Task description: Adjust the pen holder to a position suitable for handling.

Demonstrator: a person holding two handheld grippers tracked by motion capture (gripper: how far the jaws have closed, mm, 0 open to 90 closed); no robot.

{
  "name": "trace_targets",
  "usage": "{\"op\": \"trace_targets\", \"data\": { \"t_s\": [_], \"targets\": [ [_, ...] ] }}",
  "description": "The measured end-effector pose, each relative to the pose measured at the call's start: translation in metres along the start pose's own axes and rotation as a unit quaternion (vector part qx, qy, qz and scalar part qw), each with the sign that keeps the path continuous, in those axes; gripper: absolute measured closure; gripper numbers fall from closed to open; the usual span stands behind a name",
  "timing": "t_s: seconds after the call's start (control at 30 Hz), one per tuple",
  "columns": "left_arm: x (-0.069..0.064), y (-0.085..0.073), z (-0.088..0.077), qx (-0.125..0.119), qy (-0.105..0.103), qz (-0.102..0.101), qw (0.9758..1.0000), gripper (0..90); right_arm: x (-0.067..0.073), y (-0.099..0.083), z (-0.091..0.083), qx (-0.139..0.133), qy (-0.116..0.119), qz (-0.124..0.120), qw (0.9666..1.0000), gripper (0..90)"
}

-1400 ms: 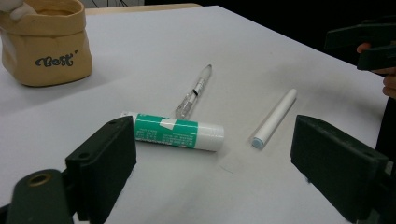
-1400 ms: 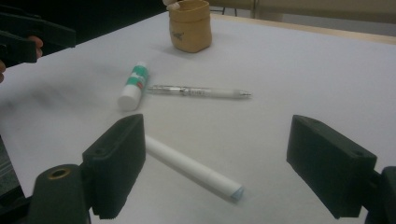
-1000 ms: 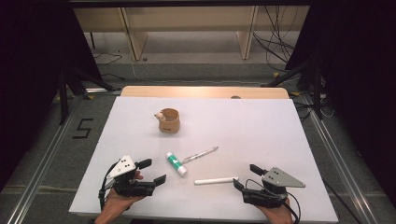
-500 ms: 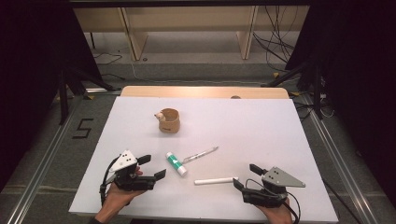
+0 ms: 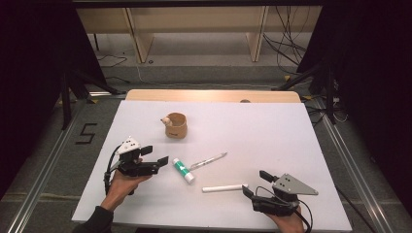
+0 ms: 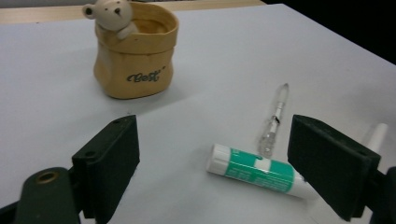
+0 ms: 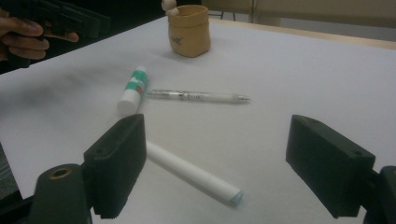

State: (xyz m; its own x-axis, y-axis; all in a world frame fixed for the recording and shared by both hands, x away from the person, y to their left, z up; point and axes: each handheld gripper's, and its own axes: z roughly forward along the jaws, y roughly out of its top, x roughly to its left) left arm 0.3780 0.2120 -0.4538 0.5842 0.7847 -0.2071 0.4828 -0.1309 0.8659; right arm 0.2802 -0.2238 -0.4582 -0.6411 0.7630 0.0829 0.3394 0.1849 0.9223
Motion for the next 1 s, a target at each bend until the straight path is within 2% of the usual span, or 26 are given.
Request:
{"op": "trace_targets", "data": {
  "t_s": [0.03, 0.07, 0.17, 0.23, 0.27, 0.37, 0.4, 0.43, 0.5, 0.53, 0.57, 0.6, 0.63, 0.67, 0.83, 1.0],
  "targets": [
    [0.0, 0.0, 0.0, 0.0, 0.0, 0.0, 1.0, 16.5, 0.0, 0.0, 0.0, 0.0, 0.0, 0.0, 1.0, 21.1],
    [0.004, 0.002, 0.004, 0.005, 0.005, -0.01, 0.9999, 16.5, 0.0, 0.0, 0.0, 0.001, 0.0, -0.001, 1.0, 21.1],
    [0.009, 0.004, 0.008, 0.012, 0.012, -0.012, 0.9998, 17.4, 0.0, 0.0, 0.0, 0.001, 0.001, 0.0, 1.0, 21.1],
    [0.012, 0.006, 0.011, 0.017, 0.016, -0.014, 0.9996, 22.3, 0.0, 0.0, 0.0, 0.0, 0.001, -0.001, 1.0, 21.1],
    [0.016, 0.009, 0.015, 0.021, 0.027, -0.02, 0.9992, 23.9, 0.0, 0.0, 0.0, 0.0, 0.001, -0.001, 1.0, 21.1],
    [0.022, 0.012, 0.018, 0.02, 0.035, -0.029, 0.9987, 28.9, 0.0, 0.0, 0.0, 0.001, 0.001, -0.002, 1.0, 21.2],
    [0.027, 0.015, 0.021, 0.02, 0.047, -0.037, 0.998, 31.5, 0.0, 0.0, 0.0, 0.001, 0.0, -0.002, 1.0, 21.1],
    [0.027, 0.015, 0.021, 0.02, 0.047, -0.037, 0.998, 33.6, 0.0, 0.0, 0.0, 0.001, 0.0, -0.002, 1.0, 21.1],
    [0.034, 0.017, 0.024, 0.023, 0.053, -0.05, 0.997, 36.0, 0.0, 0.0, 0.0, 0.001, 0.001, -0.002, 1.0, 21.1],
    [0.042, 0.019, 0.028, 0.025, 0.063, -0.065, 0.9956, 40.3, 0.0, 0.0, 0.0, 0.001, 0.001, -0.003, 1.0, 21.2],
    [0.042, 0.019, 0.028, 0.025, 0.063, -0.065, 0.9956, 42.7, 0.0, 0.0, 0.0, 0.001, 0.001, -0.003, 1.0, 21.2],
    [0.049, 0.02, 0.032, 0.026, 0.075, -0.074, 0.9941, 46.3, 0.0, 0.0, 0.0, 0.001, 0.001, -0.003, 1.0, 21.1],
    [0.049, 0.02, 0.032, 0.026, 0.075, -0.074, 0.9941, 48.5, 0.0, 0.0, 0.0, 0.001, 0.001, -0.003, 1.0, 21.1],
    [0.055, 0.021, 0.036, 0.026, 0.082, -0.079, 0.9931, 51.7, 0.0, 0.0, 0.0, 0.001, 0.001, -0.003, 1.0, 21.2],
    [0.062, 0.023, 0.042, 0.03, 0.09, -0.084, 0.992, 60.4, 0.0, 0.0, 0.0, 0.001, 0.001, -0.002, 1.0, 21.1],
    [0.067, 0.03, 0.049, 0.04, 0.096, -0.074, 0.9919, 70.5, 0.0, 0.0, 0.0, 0.0, 0.002, -0.001, 1.0, 21.1]
  ]
}}
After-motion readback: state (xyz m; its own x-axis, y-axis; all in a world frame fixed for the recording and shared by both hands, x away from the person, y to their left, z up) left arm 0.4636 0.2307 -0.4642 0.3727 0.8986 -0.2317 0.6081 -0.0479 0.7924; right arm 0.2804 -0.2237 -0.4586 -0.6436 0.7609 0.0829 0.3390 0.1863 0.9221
